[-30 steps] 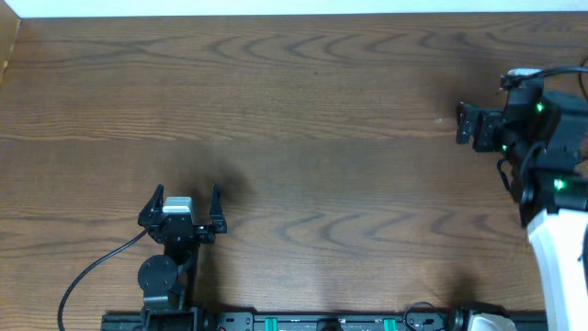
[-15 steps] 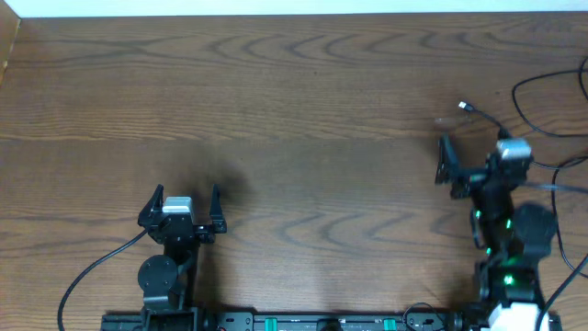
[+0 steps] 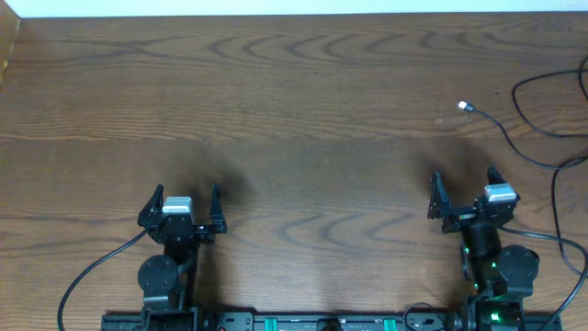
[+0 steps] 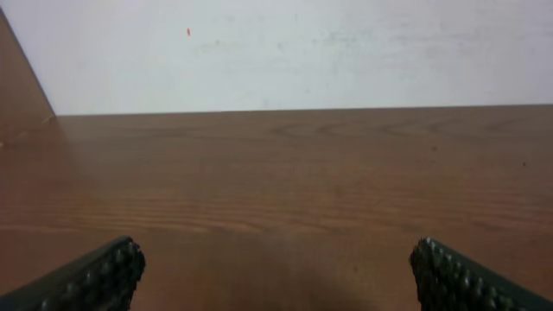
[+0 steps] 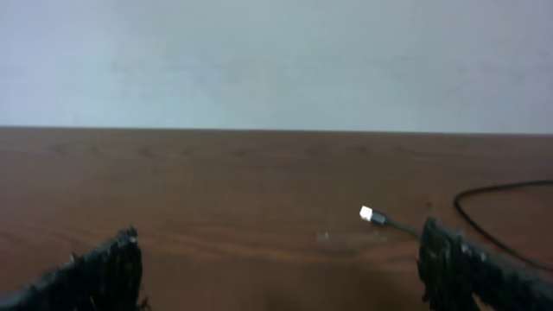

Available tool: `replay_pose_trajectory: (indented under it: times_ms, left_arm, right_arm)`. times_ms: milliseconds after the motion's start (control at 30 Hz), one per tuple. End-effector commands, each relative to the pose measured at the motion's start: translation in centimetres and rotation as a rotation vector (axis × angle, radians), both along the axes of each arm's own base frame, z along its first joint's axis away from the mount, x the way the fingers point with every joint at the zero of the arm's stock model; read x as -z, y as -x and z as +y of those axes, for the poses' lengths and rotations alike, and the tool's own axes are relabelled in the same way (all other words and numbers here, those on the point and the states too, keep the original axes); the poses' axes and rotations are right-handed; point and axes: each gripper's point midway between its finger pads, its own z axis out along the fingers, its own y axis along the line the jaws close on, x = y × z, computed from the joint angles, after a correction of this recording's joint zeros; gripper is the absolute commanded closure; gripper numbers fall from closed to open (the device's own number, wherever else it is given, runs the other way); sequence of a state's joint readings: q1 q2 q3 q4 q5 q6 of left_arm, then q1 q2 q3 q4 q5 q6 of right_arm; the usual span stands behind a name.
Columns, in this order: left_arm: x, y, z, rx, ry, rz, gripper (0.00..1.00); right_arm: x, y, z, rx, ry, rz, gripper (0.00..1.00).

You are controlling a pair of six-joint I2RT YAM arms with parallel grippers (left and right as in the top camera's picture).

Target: Untangle cables

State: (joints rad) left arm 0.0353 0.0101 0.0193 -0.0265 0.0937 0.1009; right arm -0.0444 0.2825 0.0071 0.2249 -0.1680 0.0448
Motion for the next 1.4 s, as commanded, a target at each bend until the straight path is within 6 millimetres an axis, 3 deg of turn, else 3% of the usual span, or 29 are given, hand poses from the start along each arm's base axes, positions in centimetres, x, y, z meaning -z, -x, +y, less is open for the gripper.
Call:
replay_pose_trajectory:
  times_ms: [0,167,333,1367]
  left_arm:
    - [1.5,0.1,-0.1,0.005,0.011,0.047,0.02]
    - [1.5,0.1,-0.1,0.005,0.011,0.047,0.02]
    - [1.5,0.1,-0.1,0.005,0.011,0.047,0.02]
    - [1.5,0.1,-0.1,0.005,0.011,0.047,0.02]
  right_arm:
    - [0.4,0.5,0.0,0.007,-0.008,0.015,0.01]
    - [2.3,1.4,-0.8,0.052,-0.004,0.085,0.01]
    - [0.7,1.7,-1.1,0.073,0.016,0.016,0.01]
    - [0.9,1.7,-2.2,0.135,0.024,0.023,0.01]
